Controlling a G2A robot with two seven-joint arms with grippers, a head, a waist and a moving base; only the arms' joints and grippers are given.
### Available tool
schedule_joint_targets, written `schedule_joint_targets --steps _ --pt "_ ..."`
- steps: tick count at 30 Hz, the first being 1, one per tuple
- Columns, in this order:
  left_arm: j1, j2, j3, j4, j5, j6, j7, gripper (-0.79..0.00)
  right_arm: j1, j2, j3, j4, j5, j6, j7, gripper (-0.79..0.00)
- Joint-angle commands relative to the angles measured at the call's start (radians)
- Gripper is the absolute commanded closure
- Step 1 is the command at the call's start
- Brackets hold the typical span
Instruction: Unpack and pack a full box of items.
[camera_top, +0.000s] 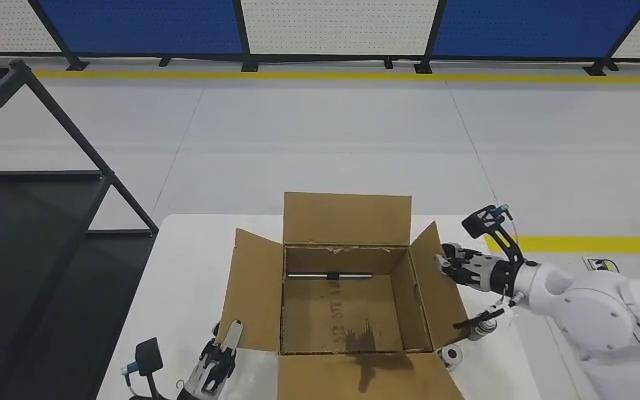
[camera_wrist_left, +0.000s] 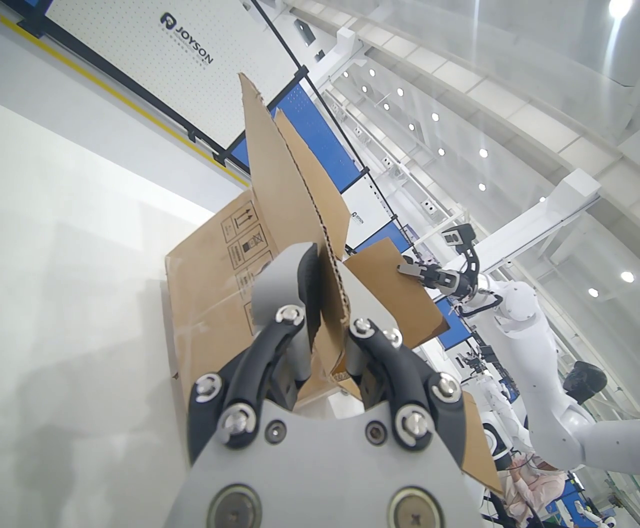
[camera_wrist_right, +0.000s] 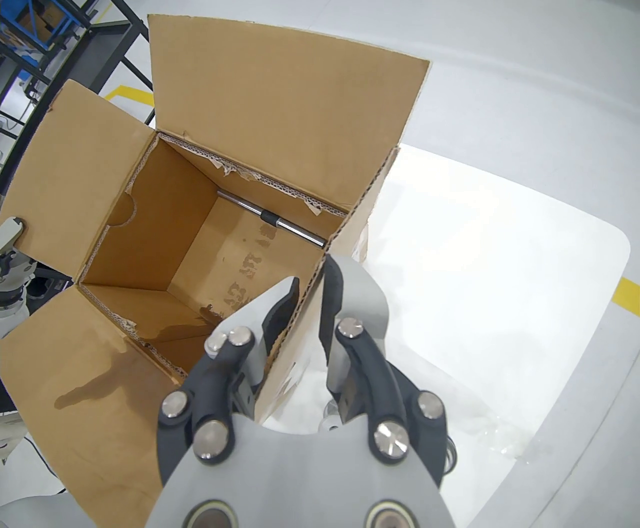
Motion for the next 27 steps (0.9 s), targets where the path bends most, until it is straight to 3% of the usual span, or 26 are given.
schedule_joint_targets --steps 1,27 --pt "0.000 0.000 0.000 0.000 0.000 0.000 0.000 0.000 -0.005 0.000 0.003 0.002 -0.002 -0.007 -0.013 0.000" --pt "0.000 0.000 0.000 0.000 0.000 0.000 0.000 0.000 -0.262 0.005 0.147 -0.062 -0.058 -0.195 -0.351 0.000"
